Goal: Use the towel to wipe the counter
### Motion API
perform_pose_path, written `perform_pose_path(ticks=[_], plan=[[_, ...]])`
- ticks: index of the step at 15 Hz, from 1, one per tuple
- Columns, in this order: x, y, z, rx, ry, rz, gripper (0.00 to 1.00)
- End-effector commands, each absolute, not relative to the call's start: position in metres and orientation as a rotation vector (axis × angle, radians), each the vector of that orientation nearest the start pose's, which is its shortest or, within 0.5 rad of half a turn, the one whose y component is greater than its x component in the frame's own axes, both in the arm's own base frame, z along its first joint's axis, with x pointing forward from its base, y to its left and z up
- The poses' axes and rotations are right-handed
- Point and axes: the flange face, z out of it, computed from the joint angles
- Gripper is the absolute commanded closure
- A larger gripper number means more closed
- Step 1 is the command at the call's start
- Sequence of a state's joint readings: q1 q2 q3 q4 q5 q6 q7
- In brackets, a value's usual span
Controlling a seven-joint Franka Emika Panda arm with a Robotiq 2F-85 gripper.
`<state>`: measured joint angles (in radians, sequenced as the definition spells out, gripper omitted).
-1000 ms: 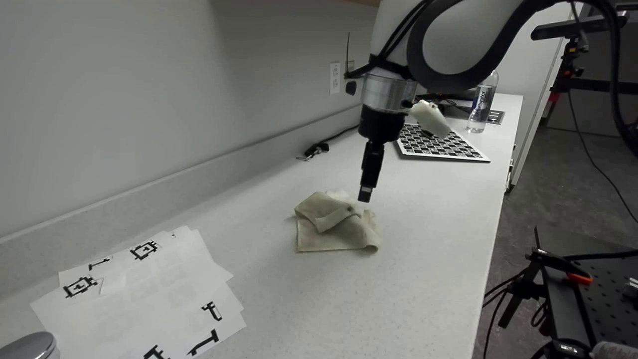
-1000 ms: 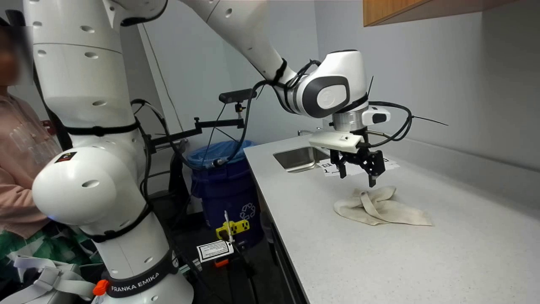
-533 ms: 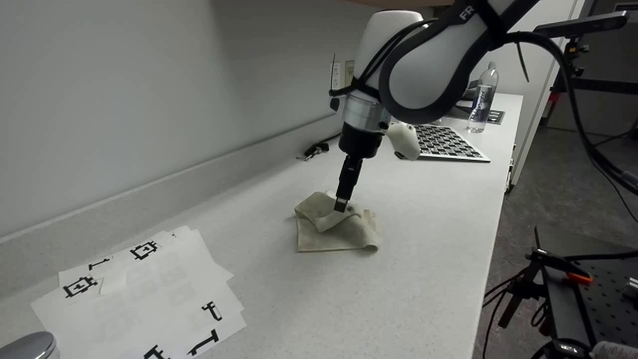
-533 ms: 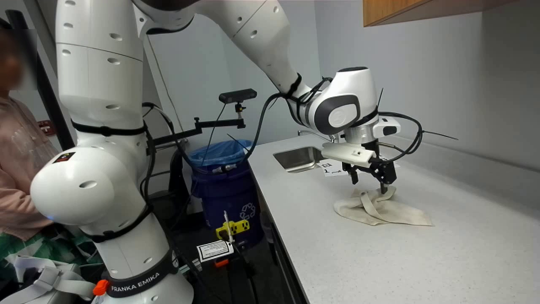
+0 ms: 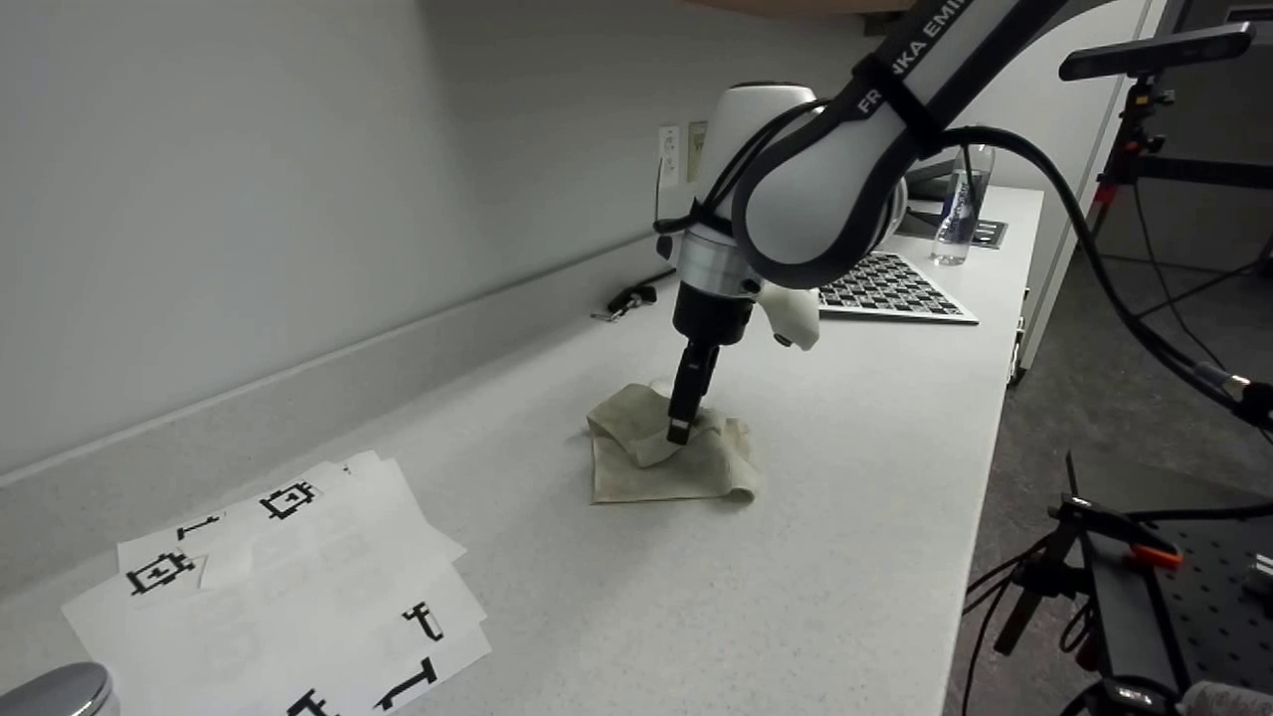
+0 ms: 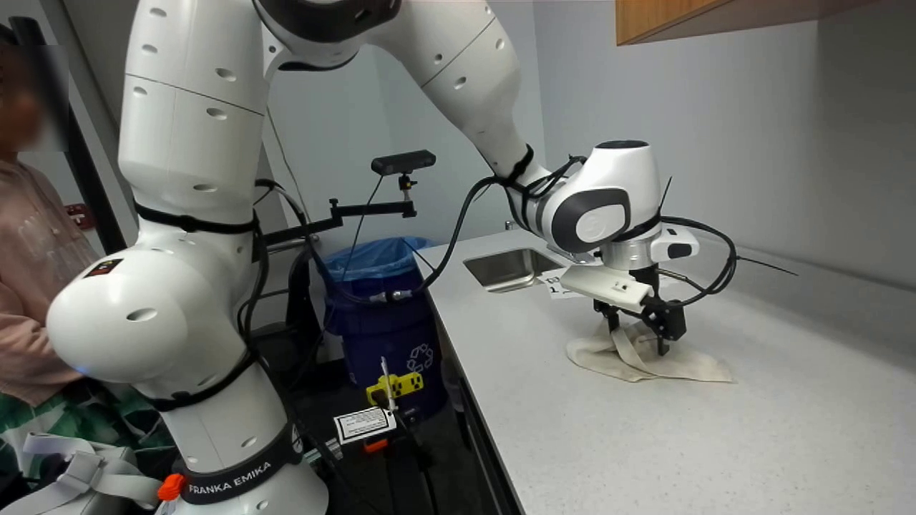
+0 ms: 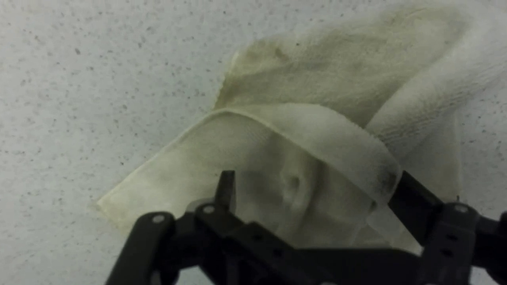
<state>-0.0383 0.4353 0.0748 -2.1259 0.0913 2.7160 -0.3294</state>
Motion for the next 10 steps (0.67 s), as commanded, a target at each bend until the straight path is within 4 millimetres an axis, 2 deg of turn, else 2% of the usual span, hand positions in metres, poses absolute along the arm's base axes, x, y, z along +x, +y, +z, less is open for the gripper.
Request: perform_pose_path(ticks=[1, 2, 4, 10], plan=[[0.599, 0.020, 0.210, -3.025, -0.421, -0.249, 0.13], [0.600, 0.022, 0.208, -3.019, -0.421, -0.243, 0.29], [0.600, 0.024, 0.206, -3.012, -0.426, -0.234, 0.38], [0.601, 0.038, 0.217, -2.997, -0.456, -0.252, 0.86]])
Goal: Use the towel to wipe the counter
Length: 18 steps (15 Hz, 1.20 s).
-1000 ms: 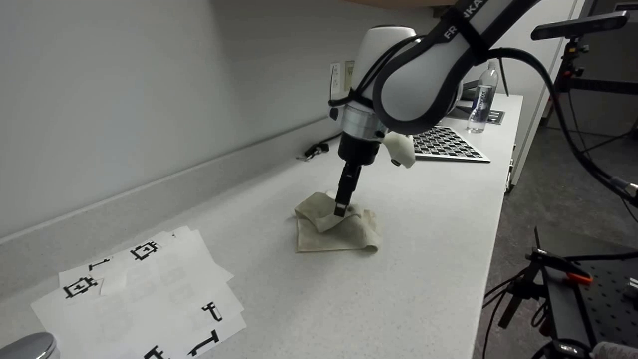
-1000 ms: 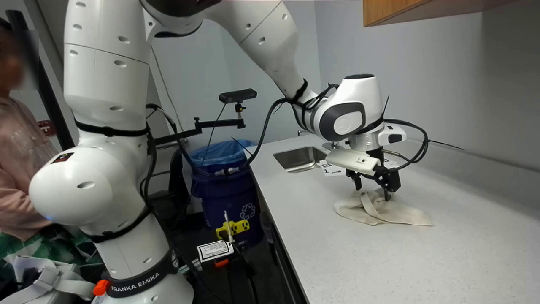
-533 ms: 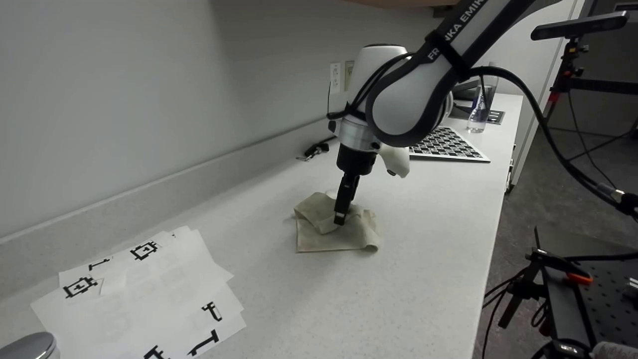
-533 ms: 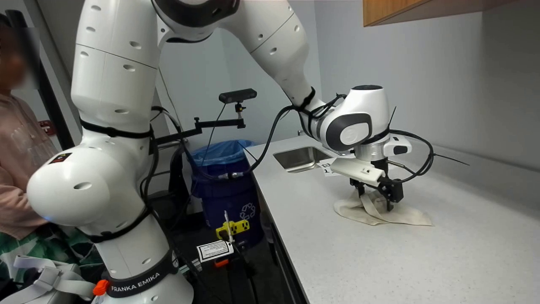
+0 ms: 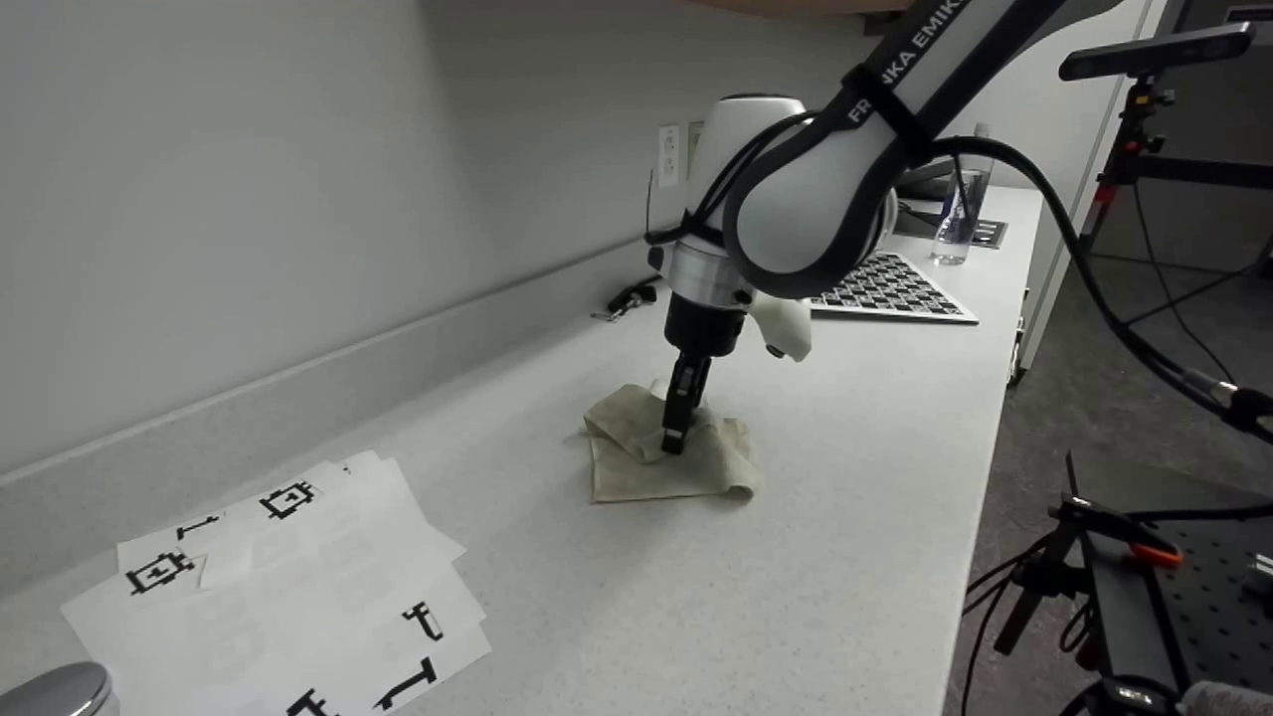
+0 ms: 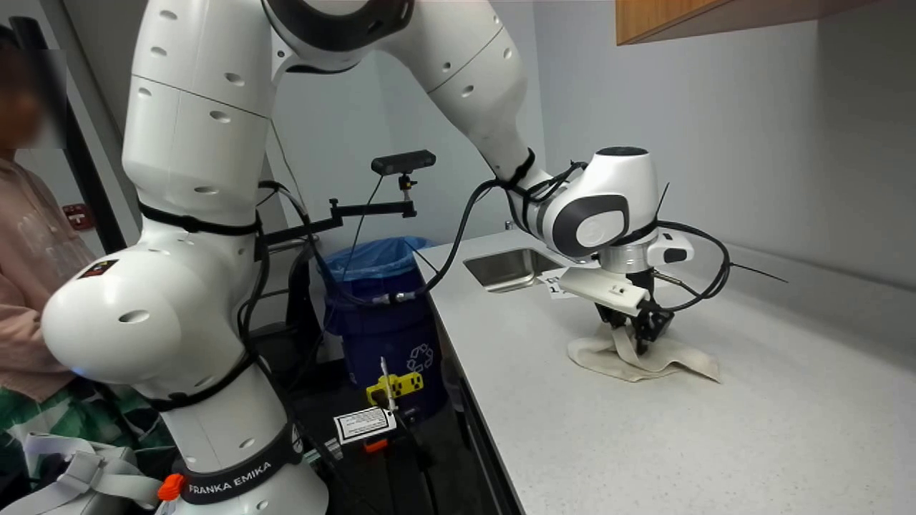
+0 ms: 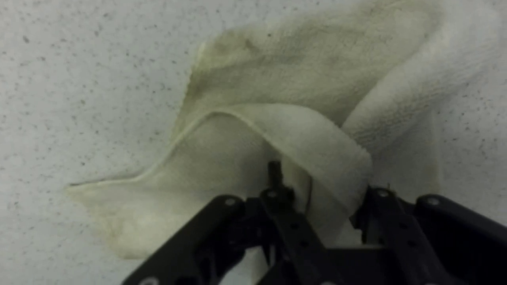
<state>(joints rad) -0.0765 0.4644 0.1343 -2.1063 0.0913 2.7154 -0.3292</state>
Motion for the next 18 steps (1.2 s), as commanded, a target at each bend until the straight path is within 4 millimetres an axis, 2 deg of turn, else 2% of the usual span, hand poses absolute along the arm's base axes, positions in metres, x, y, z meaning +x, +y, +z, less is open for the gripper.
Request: perform_pose_path(ticks=[1, 2, 3, 6, 9, 13, 16, 18], plan=[[0.602, 0.042, 0.219, -2.994, -0.468, -0.258, 0.92], [0.602, 0.048, 0.223, -2.992, -0.488, -0.264, 0.98], [0.603, 0.055, 0.226, -2.985, -0.509, -0.268, 1.00], [0.603, 0.084, 0.235, -2.937, -0.591, -0.275, 0.97], [0.601, 0.116, 0.233, -2.883, -0.682, -0.246, 0.97], [0.584, 0.146, 0.211, -2.792, -0.809, -0.078, 0.97], [0.565, 0.151, 0.189, -2.726, -0.854, 0.108, 0.97], [0.555, 0.151, 0.187, -2.679, -0.882, 0.196, 0.97]])
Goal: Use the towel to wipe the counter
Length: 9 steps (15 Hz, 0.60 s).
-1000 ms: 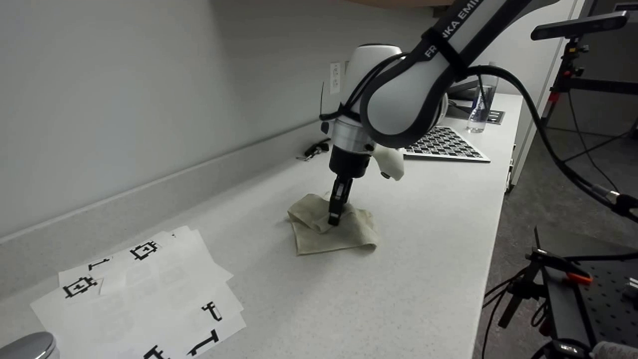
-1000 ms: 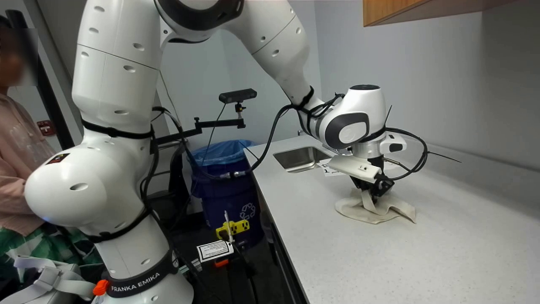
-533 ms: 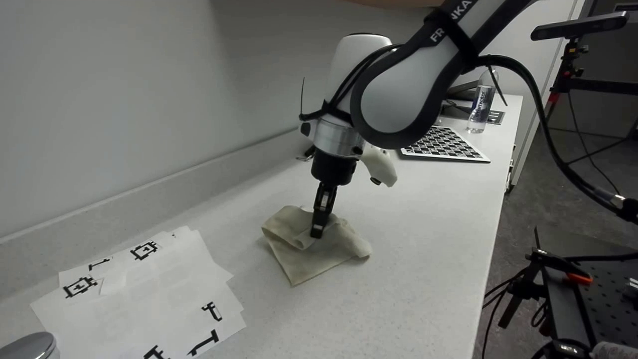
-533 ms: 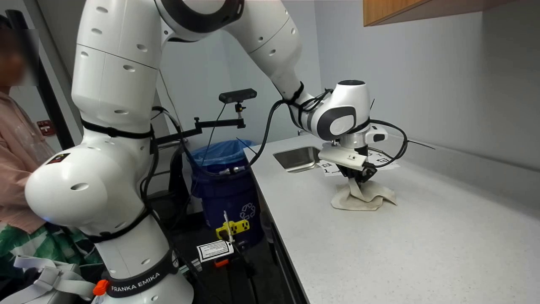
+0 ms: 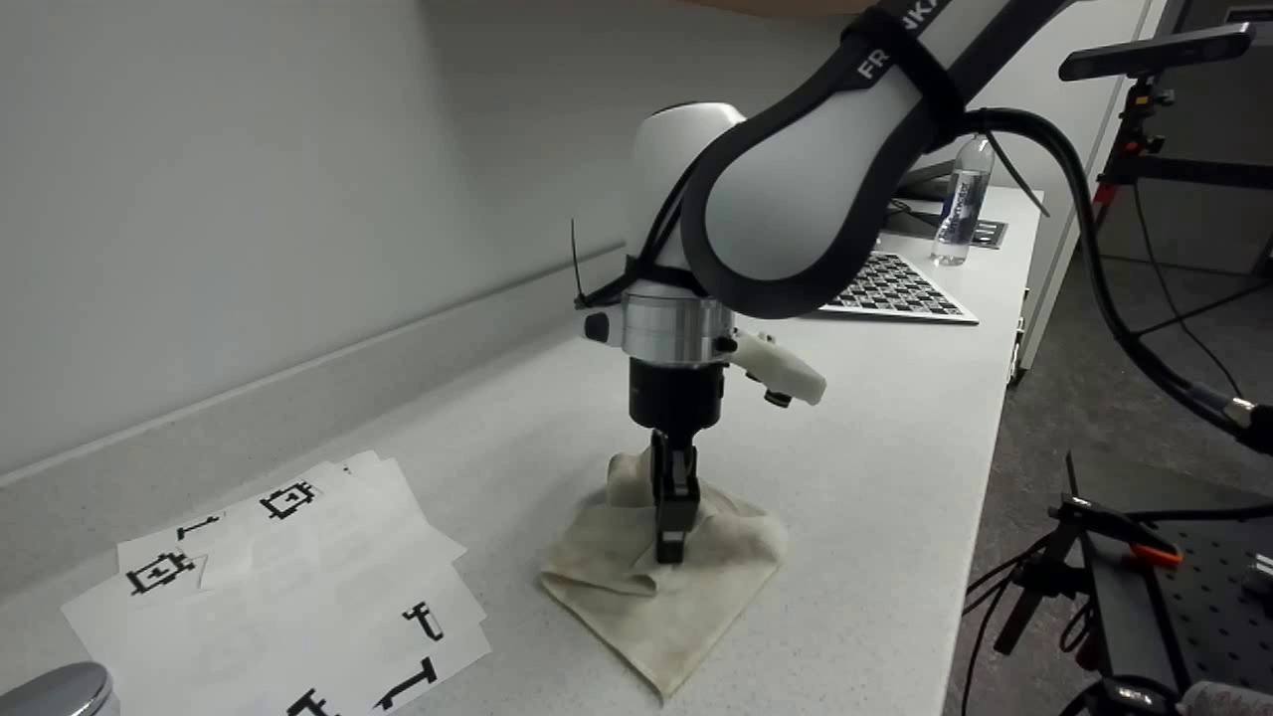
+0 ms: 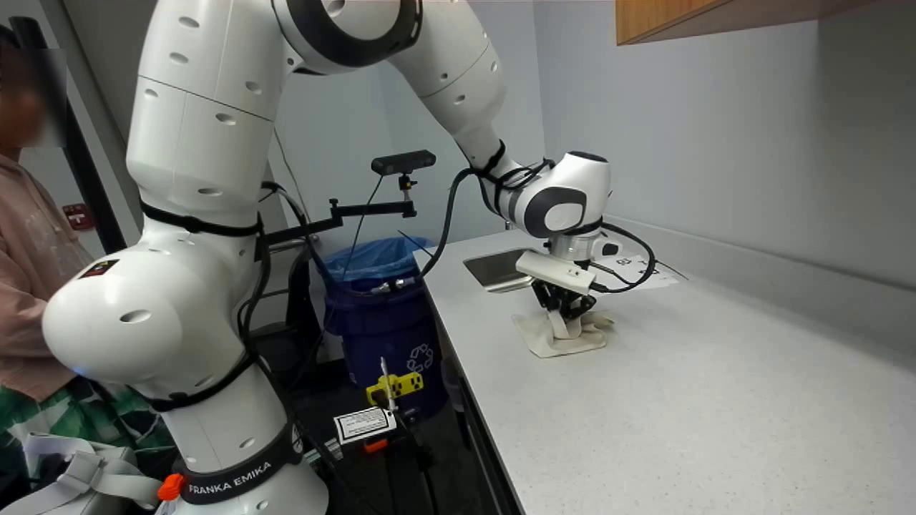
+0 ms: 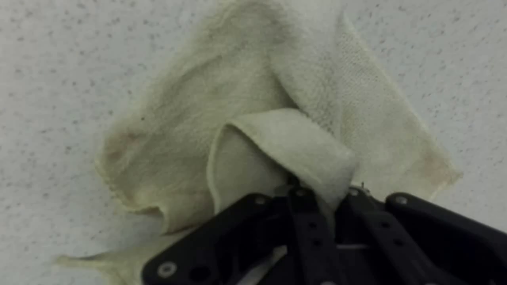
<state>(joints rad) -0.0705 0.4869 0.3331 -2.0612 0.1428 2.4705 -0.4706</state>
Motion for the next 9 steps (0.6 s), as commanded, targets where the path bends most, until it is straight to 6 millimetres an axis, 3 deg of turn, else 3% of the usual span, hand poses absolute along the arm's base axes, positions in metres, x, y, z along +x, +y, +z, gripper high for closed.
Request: perform_pose_path(ticks=[1, 7, 9], plan=[[0.549, 0.152, 0.187, -2.652, -0.899, 0.239, 0.97], [0.511, 0.161, 0.180, -2.487, -0.993, 0.511, 0.97], [0.509, 0.162, 0.176, -2.478, -0.997, 0.569, 0.97]])
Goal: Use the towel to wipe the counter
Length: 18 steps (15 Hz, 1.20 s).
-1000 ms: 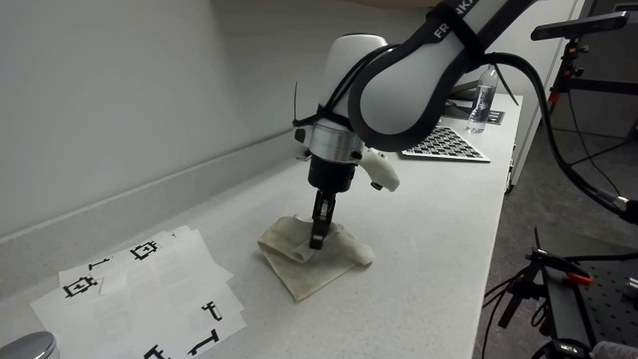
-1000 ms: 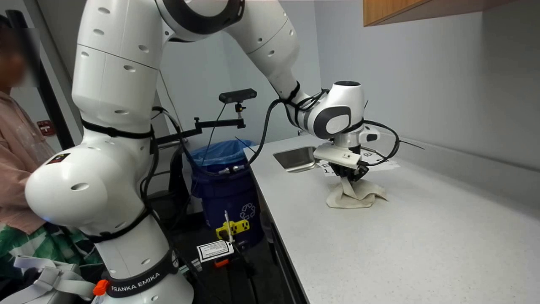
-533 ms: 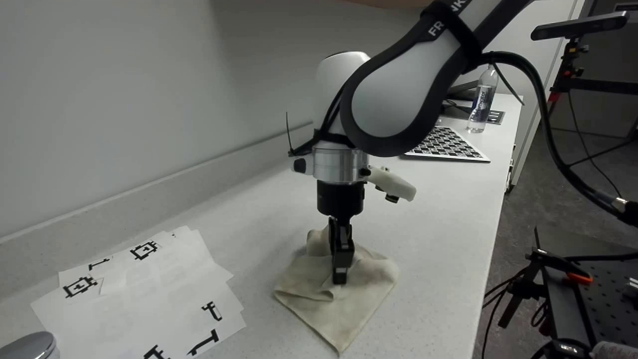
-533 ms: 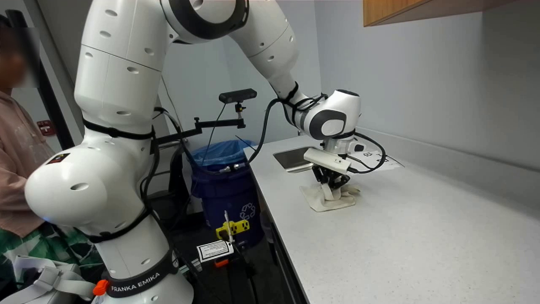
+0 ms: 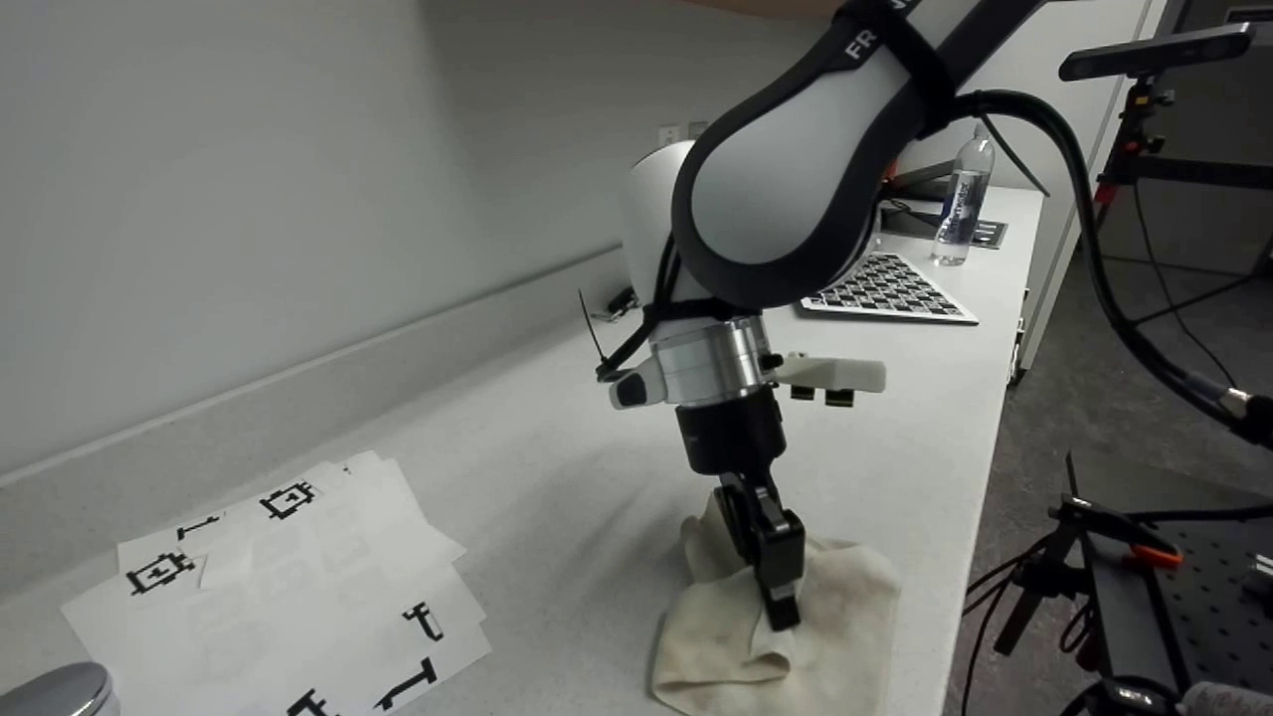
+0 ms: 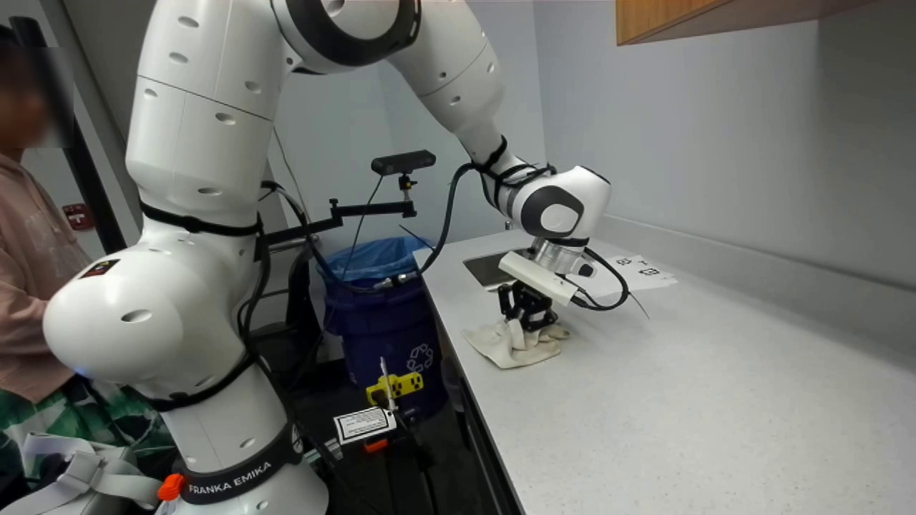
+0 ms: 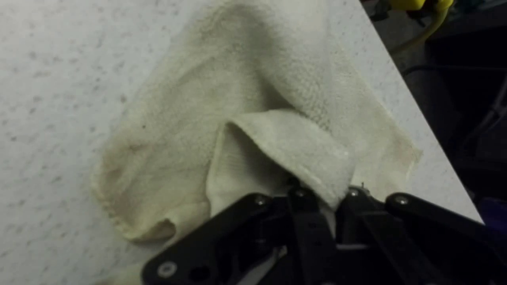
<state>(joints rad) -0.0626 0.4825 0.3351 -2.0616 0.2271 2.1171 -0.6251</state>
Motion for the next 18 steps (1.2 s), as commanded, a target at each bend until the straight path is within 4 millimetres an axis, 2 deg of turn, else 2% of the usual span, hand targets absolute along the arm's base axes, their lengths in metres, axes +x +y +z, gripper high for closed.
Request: perform_pose_path(ticks=[1, 6, 13, 18], plan=[[0.512, 0.161, 0.175, -2.491, -0.994, 0.573, 0.97], [0.551, 0.155, 0.192, -2.595, -1.006, 0.434, 0.97], [0.638, 0.132, 0.228, -2.805, -1.009, 0.087, 0.97], [0.691, 0.135, 0.255, -2.891, -0.924, -0.237, 0.97]])
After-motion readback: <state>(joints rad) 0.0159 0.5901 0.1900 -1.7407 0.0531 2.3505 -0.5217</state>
